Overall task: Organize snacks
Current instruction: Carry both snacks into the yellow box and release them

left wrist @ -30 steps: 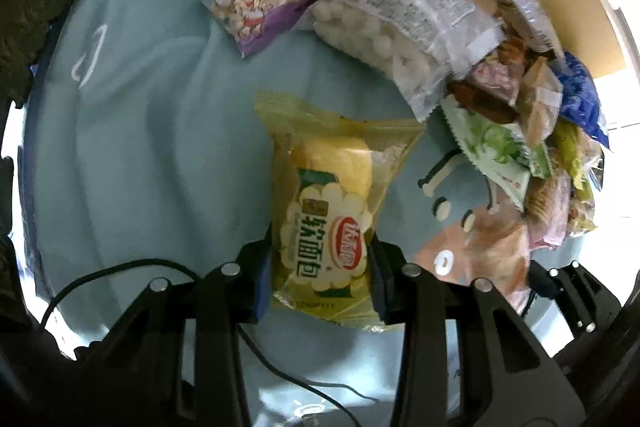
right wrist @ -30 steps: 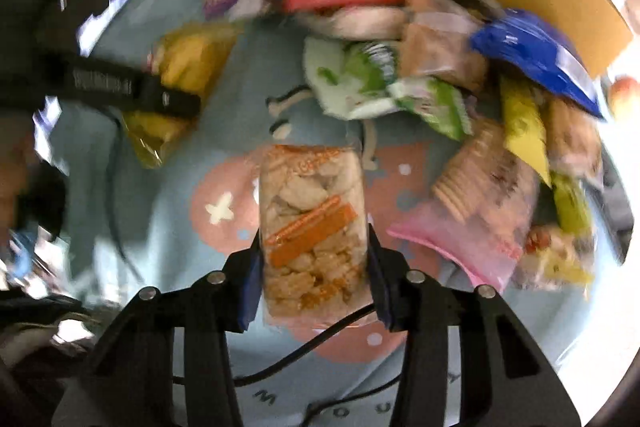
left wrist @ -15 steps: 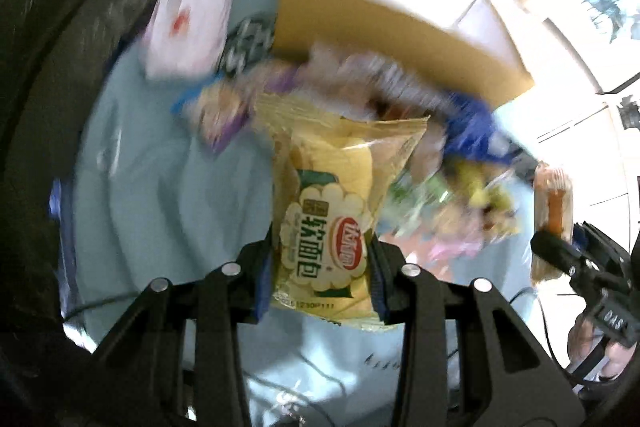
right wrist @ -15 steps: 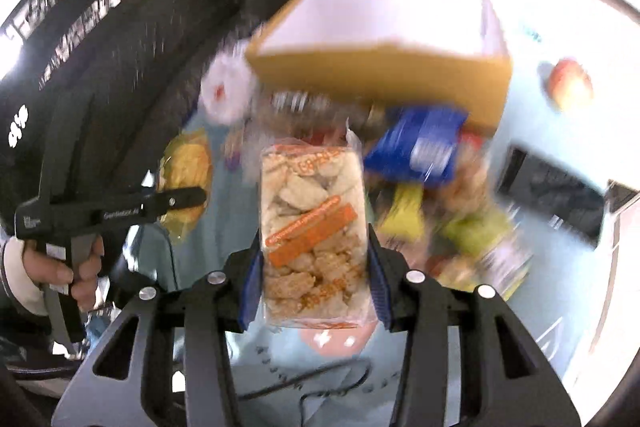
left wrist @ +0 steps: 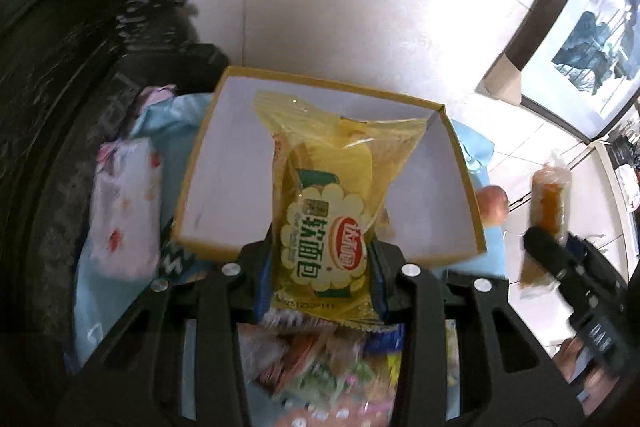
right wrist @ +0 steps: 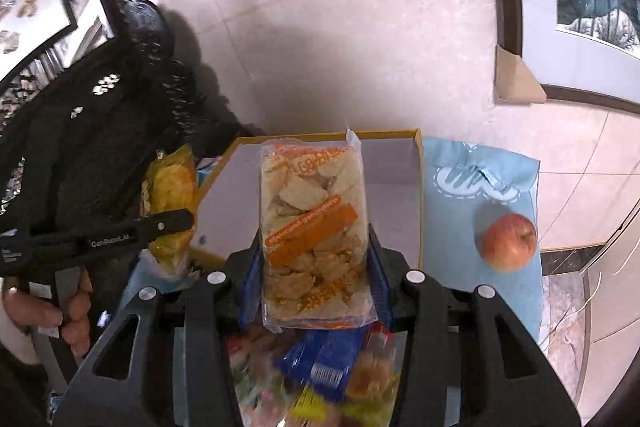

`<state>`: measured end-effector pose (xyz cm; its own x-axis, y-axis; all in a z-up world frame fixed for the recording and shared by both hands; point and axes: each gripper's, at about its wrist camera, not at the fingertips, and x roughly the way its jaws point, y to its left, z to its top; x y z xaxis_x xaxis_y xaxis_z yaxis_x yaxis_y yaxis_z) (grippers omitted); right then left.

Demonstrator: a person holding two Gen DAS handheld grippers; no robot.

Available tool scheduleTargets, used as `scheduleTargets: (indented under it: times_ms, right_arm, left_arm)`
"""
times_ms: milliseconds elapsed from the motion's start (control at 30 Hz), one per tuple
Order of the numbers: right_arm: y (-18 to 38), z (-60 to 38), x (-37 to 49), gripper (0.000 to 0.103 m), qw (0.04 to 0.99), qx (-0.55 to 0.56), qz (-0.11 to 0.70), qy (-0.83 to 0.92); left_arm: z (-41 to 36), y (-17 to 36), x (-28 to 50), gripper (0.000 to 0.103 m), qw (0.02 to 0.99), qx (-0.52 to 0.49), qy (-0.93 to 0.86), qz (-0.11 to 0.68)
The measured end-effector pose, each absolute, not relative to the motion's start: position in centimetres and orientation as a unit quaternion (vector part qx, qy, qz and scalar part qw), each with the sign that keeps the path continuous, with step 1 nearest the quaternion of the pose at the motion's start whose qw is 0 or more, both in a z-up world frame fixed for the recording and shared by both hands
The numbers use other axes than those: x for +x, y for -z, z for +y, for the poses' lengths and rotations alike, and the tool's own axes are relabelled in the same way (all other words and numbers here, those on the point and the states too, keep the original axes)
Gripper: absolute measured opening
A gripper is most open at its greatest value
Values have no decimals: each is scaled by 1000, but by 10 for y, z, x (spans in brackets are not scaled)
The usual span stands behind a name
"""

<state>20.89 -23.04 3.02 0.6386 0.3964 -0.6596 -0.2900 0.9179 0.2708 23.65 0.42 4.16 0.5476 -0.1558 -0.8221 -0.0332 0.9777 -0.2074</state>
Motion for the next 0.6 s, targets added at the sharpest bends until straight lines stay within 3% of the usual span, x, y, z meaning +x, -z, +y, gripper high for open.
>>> scheduleTargets:
  times_ms: [167,200,233,267,333,600]
  right_arm:
    - [5,-214,249,46,899,51,409,-148]
    - [12,-210,255,49,896,42,419,-139]
    - [20,-206,262,53,893,26,431,-122]
    - [24,-205,265,54,893,14,436,-108]
    - [24,-207,262,62,901,4,422,-103]
    - [17,-228,231,63,906,23,405,-122]
  left_arm:
    - [-13,0,289,42,854,-106,30,508]
    - [-13,7,296,71,852,-117,31,509]
    - [-14,14,302,86,852,-125,22,508]
    - [-15,16,303,93,858,-120,11,499]
    - [-16,17,301,93,867,-102,14,488]
    - [-2,16,269,93,864,-87,17,496]
